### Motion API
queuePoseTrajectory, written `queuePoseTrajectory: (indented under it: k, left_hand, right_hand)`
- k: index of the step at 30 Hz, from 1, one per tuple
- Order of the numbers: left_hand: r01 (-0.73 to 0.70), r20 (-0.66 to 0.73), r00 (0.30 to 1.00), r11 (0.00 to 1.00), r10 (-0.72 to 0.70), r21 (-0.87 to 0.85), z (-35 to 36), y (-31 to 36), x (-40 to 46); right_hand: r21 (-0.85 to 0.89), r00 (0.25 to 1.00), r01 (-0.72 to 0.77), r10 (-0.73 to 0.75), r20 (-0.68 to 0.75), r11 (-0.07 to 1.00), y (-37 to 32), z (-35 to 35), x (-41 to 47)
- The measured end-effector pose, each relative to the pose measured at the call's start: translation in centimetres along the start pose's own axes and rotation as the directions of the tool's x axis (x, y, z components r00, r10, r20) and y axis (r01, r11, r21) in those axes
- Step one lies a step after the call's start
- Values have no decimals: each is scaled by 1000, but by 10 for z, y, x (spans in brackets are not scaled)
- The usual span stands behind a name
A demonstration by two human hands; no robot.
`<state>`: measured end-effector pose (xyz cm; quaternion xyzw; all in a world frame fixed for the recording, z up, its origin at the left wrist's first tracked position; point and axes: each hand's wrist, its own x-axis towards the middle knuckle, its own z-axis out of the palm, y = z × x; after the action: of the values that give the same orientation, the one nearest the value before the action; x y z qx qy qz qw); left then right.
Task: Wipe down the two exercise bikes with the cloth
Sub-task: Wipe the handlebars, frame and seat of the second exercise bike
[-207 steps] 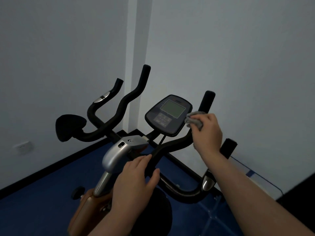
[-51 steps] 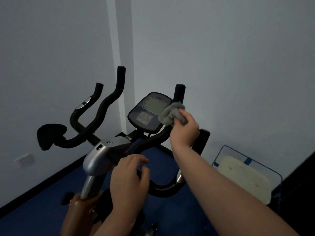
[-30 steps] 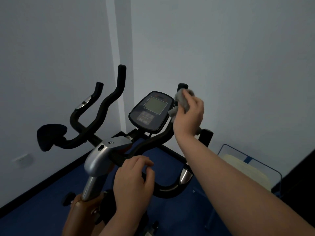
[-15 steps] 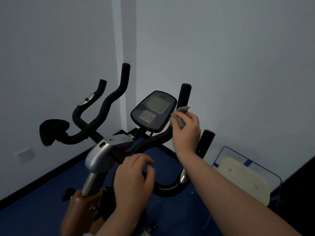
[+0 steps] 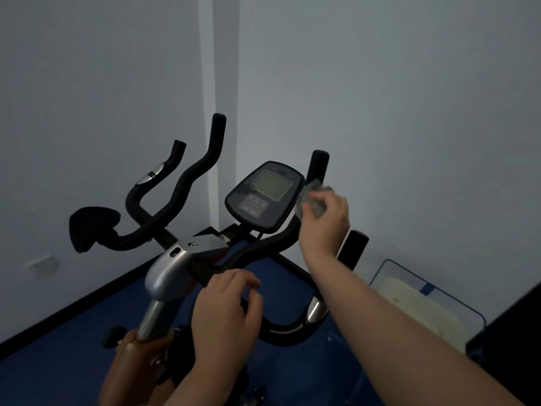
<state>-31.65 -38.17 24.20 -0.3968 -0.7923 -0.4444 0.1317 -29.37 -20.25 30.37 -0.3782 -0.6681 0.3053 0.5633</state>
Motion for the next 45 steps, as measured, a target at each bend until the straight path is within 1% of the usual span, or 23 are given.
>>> queuePoseTrajectory:
  k: [3, 7, 11, 13, 15, 18, 19, 22, 24, 27, 28, 29, 31, 32, 33, 35, 37, 38, 40, 41, 42, 44, 45]
  left_hand:
    - [-8, -3, 1000, 1000, 8, -6, 0, 0, -1]
    - [-14, -22, 1000, 1000, 14, -9, -1, 0, -1]
    - [-15, -59, 998, 999, 13, -33, 0, -1, -2]
    - [-41, -110, 993, 993, 28, -112, -1, -2, -4]
    - [-60, -165, 986, 982, 30, -179, -4, -4, -9]
    - [-97, -154, 984, 992, 85, -75, -11, -12, -19]
    - [-96, -143, 986, 995, 91, -29, -13, -16, -23]
    - [9, -158, 987, 999, -3, 38, -20, -21, -32]
    - [78, -184, 980, 996, -70, 36, -22, -23, -37]
    - [111, -201, 974, 993, -102, 32, -22, -25, -39]
    - [114, -204, 973, 993, -103, 41, -21, -26, -39]
    - [114, -204, 974, 992, -101, 51, -20, -26, -38]
    - [111, -197, 975, 992, -97, 61, -20, -27, -38]
    - [111, -196, 976, 992, -98, 59, -20, -27, -38]
    - [112, -196, 976, 992, -99, 55, -20, -28, -39]
    - [110, -194, 976, 993, -101, 37, -20, -28, -39]
    - [107, -194, 976, 994, -102, 16, -20, -28, -39]
    - [108, -197, 975, 994, -103, 12, -21, -28, -39]
    - [110, -201, 974, 994, -106, 10, -21, -29, -40]
    - [109, -201, 974, 994, -105, 8, -21, -29, -40]
    - [105, -200, 975, 994, -101, 7, -21, -29, -40]
    - [95, -202, 975, 995, -90, 15, -21, -29, -39]
    - [92, -203, 975, 996, -86, 21, -20, -30, -39]
  right_hand:
    - [-22, 997, -27, 28, 67, 999, 4, -4, -7]
    - [18, 997, 69, -70, 42, 997, -14, -9, 16]
    - [-29, 980, -109, 113, 161, 994, 1, -7, -12]
    - [4, 979, -115, 113, 169, 993, 8, -7, -41]
    - [39, 973, -83, 72, 218, 996, 7, -8, -64]
    - [72, 934, -32, 4, 358, 997, -2, -15, -63]
    - [76, 926, -22, -8, 378, 997, -6, -18, -53]
    - [79, 945, -29, 1, 327, 996, -12, -21, -19]
    - [-2, 946, -16, 15, 323, 1000, -9, -16, -17]
    - [-115, 931, 112, -64, 360, 987, 2, -8, -56]
    - [-113, 914, 156, -100, 393, 981, 4, -6, -71]
    - [-101, 876, 212, -143, 460, 972, 4, -3, -84]
    - [-67, 750, 314, -204, 629, 947, -2, 2, -94]
    - [-43, 705, 302, -193, 683, 952, -8, 3, -90]
    - [-20, 690, 259, -171, 703, 966, -14, 3, -81]
    - [17, 742, 229, -186, 644, 973, -27, 0, -54]
    - [-11, 789, 264, -209, 578, 965, -31, -3, -32]
    - [-53, 786, 275, -193, 588, 960, -31, -3, -27]
    - [-172, 749, 321, -138, 648, 931, -20, -2, -35]
    - [-204, 743, 355, -143, 654, 912, -12, -1, -44]
    - [-205, 755, 377, -171, 633, 903, -7, 0, -55]
    - [-150, 779, 363, -212, 590, 920, -6, 2, -74]
    - [-111, 751, 363, -220, 623, 925, -8, 4, -83]
